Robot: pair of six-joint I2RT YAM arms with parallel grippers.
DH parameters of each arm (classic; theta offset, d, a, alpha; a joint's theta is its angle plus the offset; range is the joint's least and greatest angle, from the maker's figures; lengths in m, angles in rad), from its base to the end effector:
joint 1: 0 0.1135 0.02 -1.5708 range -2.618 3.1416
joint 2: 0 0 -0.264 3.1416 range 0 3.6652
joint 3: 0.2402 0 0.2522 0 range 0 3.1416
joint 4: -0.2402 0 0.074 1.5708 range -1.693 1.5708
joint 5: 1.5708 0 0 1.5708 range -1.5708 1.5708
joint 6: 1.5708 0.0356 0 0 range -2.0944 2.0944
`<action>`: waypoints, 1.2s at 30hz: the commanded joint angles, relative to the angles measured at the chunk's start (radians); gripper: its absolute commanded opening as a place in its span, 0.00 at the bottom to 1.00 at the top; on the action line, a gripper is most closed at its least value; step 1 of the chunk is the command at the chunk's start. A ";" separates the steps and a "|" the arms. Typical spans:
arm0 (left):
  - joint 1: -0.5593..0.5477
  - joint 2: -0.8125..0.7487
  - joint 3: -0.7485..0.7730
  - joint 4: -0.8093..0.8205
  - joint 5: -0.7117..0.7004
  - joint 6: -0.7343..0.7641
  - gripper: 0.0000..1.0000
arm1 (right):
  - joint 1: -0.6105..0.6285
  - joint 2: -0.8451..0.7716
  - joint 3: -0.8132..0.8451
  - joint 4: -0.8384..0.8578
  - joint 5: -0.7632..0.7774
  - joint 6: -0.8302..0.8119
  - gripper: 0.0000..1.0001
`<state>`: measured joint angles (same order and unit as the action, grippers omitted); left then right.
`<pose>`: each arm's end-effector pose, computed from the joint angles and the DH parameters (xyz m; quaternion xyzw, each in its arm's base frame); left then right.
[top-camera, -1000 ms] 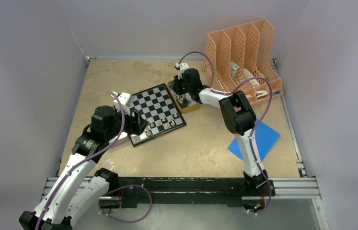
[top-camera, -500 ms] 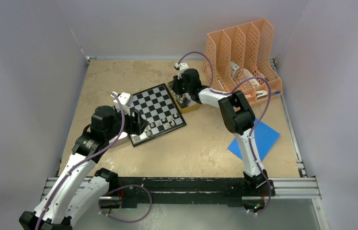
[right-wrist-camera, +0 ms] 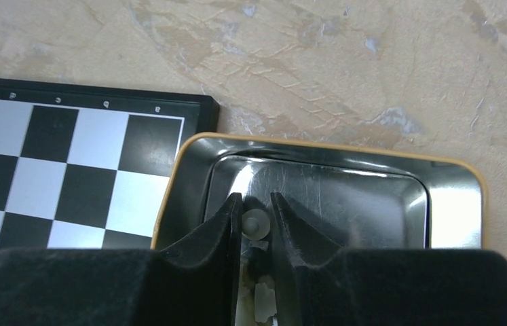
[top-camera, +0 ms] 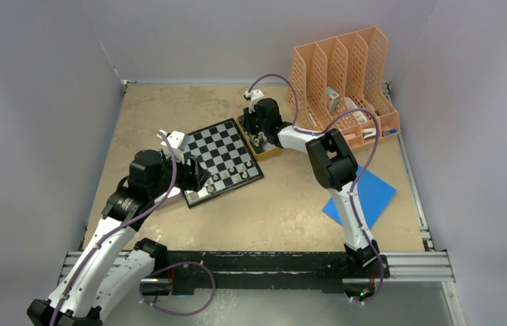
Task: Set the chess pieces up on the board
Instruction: Pick up the chess piece from the storage box, then place the chess piece on the chessboard.
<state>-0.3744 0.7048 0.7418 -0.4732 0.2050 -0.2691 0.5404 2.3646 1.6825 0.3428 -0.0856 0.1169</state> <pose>0.1464 -0.0653 0.3076 0.0991 0.8349 -0.2509 0.4798 0.4610 0.2801 0.1543 -0.1956 0.7922 0.2193 0.5349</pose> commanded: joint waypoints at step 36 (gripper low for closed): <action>-0.002 -0.257 -0.007 0.028 -0.064 -0.035 0.66 | 0.220 -0.495 -0.319 0.079 0.223 0.128 0.10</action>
<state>-0.3744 0.4938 0.7395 -0.4900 0.1524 -0.2958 0.6788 1.9442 1.4143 0.3580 0.0990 0.1944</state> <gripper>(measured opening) 0.654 0.124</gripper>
